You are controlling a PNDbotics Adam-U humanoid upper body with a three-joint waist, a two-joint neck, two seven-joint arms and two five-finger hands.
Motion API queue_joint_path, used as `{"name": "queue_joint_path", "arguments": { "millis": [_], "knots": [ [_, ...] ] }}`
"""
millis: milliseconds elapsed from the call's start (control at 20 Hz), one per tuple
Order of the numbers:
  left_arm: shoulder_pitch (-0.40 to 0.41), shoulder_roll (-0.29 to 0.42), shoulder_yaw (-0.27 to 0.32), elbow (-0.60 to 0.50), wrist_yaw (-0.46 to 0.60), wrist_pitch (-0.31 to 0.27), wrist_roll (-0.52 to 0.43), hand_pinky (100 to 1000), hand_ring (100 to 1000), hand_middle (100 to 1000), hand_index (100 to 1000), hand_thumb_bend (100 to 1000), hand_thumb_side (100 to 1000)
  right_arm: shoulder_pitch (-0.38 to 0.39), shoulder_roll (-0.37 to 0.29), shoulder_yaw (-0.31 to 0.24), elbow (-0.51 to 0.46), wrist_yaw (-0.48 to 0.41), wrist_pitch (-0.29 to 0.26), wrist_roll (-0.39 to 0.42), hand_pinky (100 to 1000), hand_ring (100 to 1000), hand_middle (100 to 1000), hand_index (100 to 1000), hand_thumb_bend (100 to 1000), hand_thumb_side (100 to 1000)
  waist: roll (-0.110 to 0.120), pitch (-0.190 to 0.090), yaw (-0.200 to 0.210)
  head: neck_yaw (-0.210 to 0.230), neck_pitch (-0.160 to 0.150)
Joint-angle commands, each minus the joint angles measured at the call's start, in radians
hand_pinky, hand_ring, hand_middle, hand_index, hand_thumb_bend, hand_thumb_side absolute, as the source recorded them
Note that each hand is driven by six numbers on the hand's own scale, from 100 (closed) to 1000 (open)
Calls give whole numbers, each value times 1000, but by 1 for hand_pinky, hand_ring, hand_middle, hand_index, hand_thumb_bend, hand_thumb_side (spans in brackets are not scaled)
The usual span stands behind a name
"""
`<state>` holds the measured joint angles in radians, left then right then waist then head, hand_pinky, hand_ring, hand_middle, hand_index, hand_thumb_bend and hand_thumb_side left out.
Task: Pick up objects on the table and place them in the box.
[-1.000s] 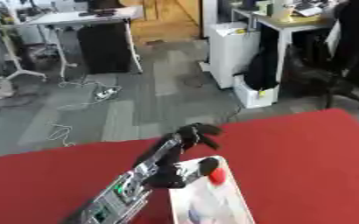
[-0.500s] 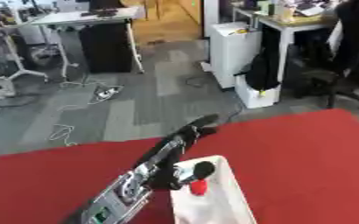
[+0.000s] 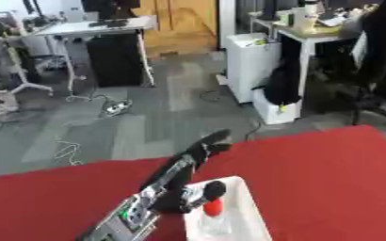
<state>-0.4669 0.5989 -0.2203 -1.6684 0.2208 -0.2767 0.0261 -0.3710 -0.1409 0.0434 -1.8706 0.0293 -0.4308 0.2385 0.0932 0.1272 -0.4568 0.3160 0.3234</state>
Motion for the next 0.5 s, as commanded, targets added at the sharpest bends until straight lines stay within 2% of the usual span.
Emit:
{"name": "queue_joint_path", "arguments": {
  "millis": [50, 150, 200, 250, 350, 500],
  "knots": [
    [2, 41, 19, -52, 29, 6, 29, 1000, 969, 1000, 1000, 333, 832, 0, -17, -7, -6, 1, 1, 2, 877, 856, 859, 839, 100, 954, -8, -25, 16, -17, 2],
    [20, 49, 22, -82, 46, 7, 38, 1000, 979, 1000, 1000, 299, 858, 8, -18, -8, 1, 6, 2, 3, 877, 856, 859, 839, 100, 955, -11, -37, 43, -25, 6],
    [30, 52, 23, -96, 54, 7, 41, 1000, 974, 1000, 1000, 317, 843, 11, -18, -9, 6, 9, 2, 3, 877, 856, 859, 839, 100, 955, -14, -42, 54, -29, 7],
    [43, 53, 27, -109, 62, 8, 43, 1000, 997, 1000, 1000, 251, 897, 14, -17, -10, 11, 13, 2, 2, 877, 856, 859, 841, 100, 957, -17, -47, 67, -32, 6],
    [79, 53, 34, -141, 76, 8, 47, 1000, 1000, 1000, 1000, 219, 927, 20, -12, -14, 26, 22, 4, 0, 877, 856, 859, 844, 100, 959, -25, -57, 95, -40, 5],
    [144, 42, 49, -194, 77, 1, 47, 1000, 1000, 1000, 1000, 215, 930, 25, 1, -17, 59, 32, 16, 0, 878, 856, 860, 846, 100, 963, -36, -69, 136, -55, -4]
  ]
}}
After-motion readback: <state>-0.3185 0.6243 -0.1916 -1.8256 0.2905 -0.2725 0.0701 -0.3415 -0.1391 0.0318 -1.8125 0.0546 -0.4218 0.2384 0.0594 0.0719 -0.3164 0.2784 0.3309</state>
